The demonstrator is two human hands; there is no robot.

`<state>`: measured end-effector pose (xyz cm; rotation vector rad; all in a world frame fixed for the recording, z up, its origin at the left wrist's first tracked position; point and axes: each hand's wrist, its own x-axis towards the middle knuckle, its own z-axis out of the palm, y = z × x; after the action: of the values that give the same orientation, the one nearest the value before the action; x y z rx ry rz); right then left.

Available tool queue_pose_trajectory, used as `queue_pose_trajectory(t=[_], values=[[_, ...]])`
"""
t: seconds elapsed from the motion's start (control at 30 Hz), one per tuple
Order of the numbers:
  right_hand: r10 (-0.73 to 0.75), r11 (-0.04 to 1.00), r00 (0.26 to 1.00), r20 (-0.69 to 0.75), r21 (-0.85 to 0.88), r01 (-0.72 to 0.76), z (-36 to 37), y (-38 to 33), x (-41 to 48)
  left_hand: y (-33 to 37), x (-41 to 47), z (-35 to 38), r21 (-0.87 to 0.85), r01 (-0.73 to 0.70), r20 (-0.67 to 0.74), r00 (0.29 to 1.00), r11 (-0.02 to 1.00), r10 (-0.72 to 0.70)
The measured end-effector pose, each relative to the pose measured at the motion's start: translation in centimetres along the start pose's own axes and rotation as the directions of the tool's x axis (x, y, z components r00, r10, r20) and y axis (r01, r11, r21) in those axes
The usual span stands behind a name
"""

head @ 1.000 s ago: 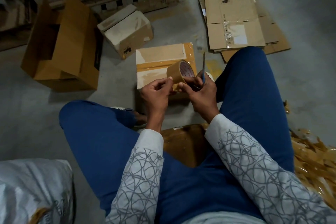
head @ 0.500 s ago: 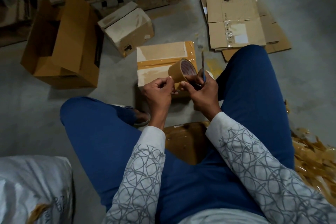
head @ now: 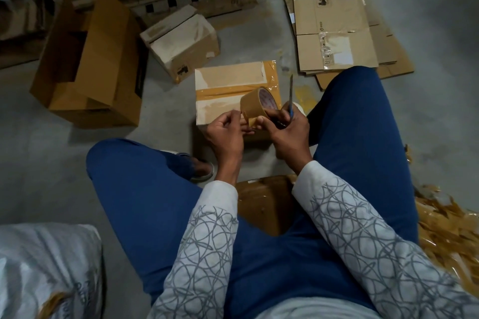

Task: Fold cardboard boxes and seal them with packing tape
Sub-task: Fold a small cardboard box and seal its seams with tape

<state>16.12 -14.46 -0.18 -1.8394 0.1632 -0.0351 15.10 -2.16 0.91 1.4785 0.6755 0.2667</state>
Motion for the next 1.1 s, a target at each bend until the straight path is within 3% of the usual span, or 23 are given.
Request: queue_pose_trajectory(t=[0.2,0.47,0.67,1.1], values=[[0.004,0.999,1.0,-0.005,0.032,-0.004,-0.1,0.0,0.1,-0.2,0.1,-0.3,-0.009,-0.021,0.067,0.998,1.0,0.022],[-0.087,0.995,0.996,0.004,-0.043,0.087,-0.3,-0.4,-0.2,-0.2,0.7,-0.6,0.107,-0.08,0.035,0.996,0.991,0.076],[-0.113,0.989,0.992,0.049,-0.094,0.118,-0.5,-0.8,-0.1,-0.2,0.4,-0.6,0.107,-0.085,0.018,0.996,0.991,0.084],[-0.075,0.997,0.997,0.009,-0.002,0.075,-0.1,-0.6,-0.3,0.5,-0.2,0.0,0.031,-0.023,-0.035,0.999,0.999,0.025]])
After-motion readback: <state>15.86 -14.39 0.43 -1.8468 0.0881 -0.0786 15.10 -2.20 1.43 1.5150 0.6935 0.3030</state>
